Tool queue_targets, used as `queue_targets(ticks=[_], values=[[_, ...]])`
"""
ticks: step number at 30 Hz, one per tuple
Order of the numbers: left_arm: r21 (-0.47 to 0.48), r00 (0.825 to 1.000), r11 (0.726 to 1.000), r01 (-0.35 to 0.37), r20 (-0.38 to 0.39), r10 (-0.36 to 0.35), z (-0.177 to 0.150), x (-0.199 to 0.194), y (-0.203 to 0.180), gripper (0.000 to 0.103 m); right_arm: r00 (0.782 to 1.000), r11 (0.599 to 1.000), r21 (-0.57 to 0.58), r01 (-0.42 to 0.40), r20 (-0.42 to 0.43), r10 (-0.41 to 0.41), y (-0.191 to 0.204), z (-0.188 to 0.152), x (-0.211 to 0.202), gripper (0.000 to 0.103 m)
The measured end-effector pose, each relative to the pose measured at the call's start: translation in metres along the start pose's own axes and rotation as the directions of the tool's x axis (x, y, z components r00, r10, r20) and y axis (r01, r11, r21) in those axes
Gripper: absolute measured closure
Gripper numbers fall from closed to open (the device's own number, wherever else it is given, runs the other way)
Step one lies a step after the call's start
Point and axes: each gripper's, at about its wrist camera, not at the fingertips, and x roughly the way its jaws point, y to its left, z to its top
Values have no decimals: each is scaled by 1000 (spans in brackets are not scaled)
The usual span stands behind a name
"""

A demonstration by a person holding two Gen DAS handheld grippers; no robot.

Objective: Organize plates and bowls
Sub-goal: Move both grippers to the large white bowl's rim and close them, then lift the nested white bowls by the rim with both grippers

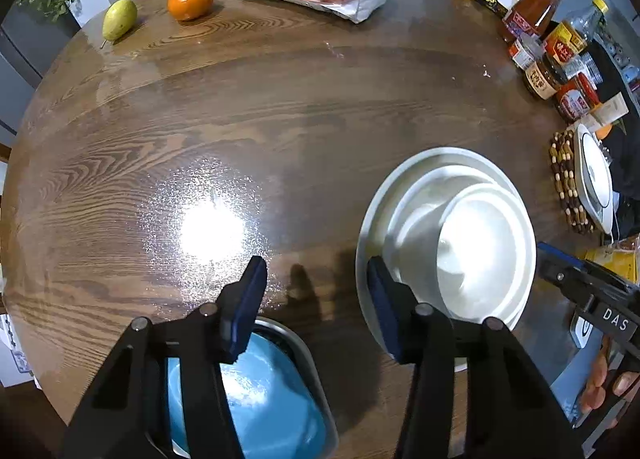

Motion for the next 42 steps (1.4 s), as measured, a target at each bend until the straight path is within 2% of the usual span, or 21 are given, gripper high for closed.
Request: queue_targets(ticks=[6,20,26,33,40,42], values=[[7,1000,1000,1,-9,-1,-1,4,-2,59,1000,1000,-8,5,-11,-6,3,2,5,73],[15,999,1000,-21,24,21,-4,2,-11,73,1000,1000,1,7,-16,-7,4,1,10,73],[27,998,999,-36,49,34,-5,2,-19,84,1000,1000,11,0,-11,1,3,0,12,74],[36,998,999,-28,63,25,-4,4,-26,100,1000,1000,5,-21,-7,21,5,-2,10,84],[29,997,999,-16,73,14,-4,4,-26,101,1000,1000,8,-28,-2,28,6,-2,9,87],[30,997,999,-17,76,14,-5,4,-26,101,999,999,6,-32,4,32,7,-3,9,91]])
